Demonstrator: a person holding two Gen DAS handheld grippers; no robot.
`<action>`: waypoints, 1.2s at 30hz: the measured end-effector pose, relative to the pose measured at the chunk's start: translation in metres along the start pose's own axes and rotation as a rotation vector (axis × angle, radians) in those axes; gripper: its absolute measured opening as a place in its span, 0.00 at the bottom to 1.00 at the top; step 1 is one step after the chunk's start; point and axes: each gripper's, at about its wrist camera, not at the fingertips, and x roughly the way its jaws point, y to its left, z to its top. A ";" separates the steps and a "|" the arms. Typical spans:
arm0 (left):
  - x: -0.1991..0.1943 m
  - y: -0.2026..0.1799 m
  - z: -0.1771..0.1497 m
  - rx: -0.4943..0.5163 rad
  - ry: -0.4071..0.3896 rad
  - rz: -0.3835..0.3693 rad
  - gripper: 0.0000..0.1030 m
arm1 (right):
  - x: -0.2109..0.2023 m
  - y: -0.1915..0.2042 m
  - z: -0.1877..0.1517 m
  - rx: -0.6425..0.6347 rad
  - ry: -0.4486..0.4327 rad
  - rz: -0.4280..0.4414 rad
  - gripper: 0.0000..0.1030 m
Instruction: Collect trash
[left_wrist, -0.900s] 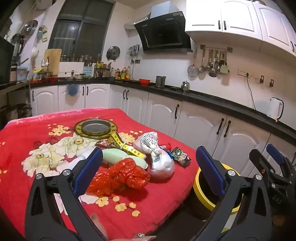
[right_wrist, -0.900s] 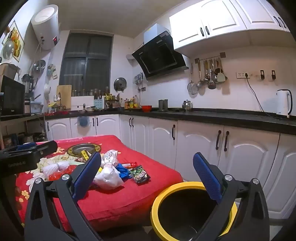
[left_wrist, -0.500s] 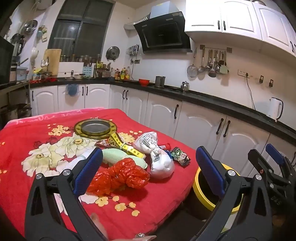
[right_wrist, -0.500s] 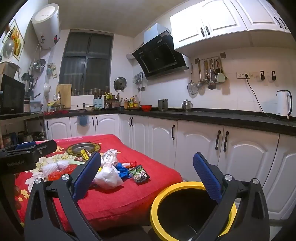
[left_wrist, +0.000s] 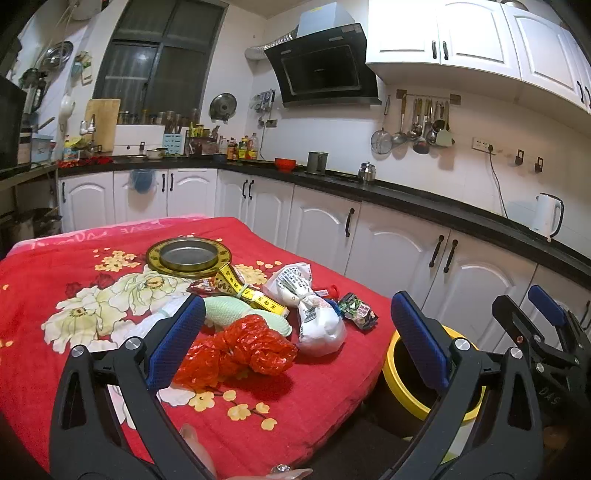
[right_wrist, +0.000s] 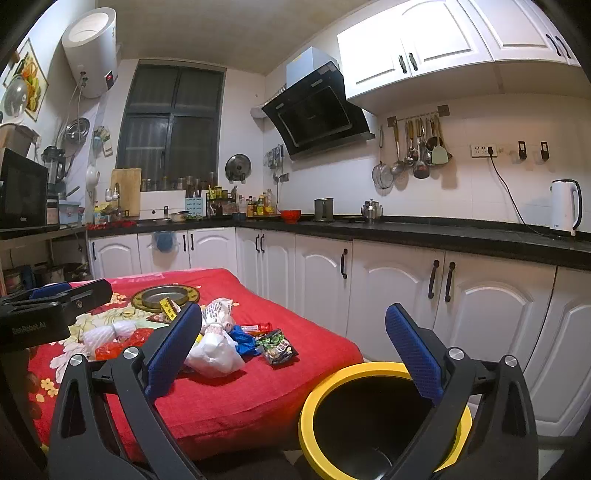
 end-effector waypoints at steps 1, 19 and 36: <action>0.000 0.000 0.000 0.000 0.000 0.000 0.90 | -0.001 0.002 0.000 -0.001 -0.004 -0.002 0.94; 0.000 0.000 -0.001 0.001 -0.003 0.002 0.90 | 0.000 -0.001 0.001 0.001 -0.005 -0.006 0.94; -0.003 -0.009 0.000 0.007 0.009 0.000 0.90 | 0.013 -0.004 -0.016 0.000 0.012 0.003 0.94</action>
